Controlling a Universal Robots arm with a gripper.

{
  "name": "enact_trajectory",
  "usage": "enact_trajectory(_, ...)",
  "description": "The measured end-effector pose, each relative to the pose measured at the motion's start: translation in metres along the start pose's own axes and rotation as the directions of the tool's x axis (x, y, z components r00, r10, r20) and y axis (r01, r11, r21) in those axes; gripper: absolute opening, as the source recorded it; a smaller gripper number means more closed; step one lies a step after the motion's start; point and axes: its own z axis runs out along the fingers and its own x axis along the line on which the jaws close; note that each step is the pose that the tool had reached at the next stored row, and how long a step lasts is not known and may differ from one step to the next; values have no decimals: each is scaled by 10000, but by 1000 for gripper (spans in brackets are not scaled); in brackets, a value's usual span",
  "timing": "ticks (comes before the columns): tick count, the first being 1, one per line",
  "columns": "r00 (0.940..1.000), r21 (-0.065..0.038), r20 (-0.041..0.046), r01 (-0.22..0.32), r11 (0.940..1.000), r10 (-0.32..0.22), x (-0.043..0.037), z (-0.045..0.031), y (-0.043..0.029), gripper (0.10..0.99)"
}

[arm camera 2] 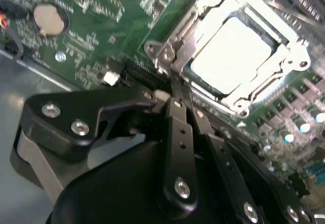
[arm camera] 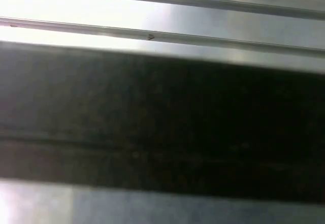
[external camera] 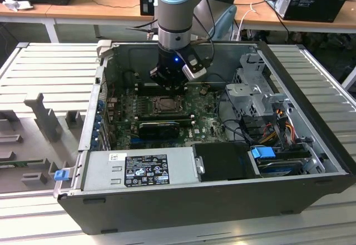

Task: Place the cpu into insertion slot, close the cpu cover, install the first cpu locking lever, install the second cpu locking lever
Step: 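Install the first cpu locking lever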

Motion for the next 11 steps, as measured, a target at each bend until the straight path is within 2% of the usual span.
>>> enact_trajectory(5, 10000, -23, 4, -3, 10000, 3, 0, -7, 1, 106)
enact_trajectory(6, 10000, -25, 7, -1, 10000, 1, -1, -20, 2, 106)
enact_trajectory(9, 10000, -21, 3, -2, 10000, 2, -4, -132, 10, 106)
enact_trajectory(11, 10000, -23, 2, 1, 10000, -1, -4, -143, -2, 106)
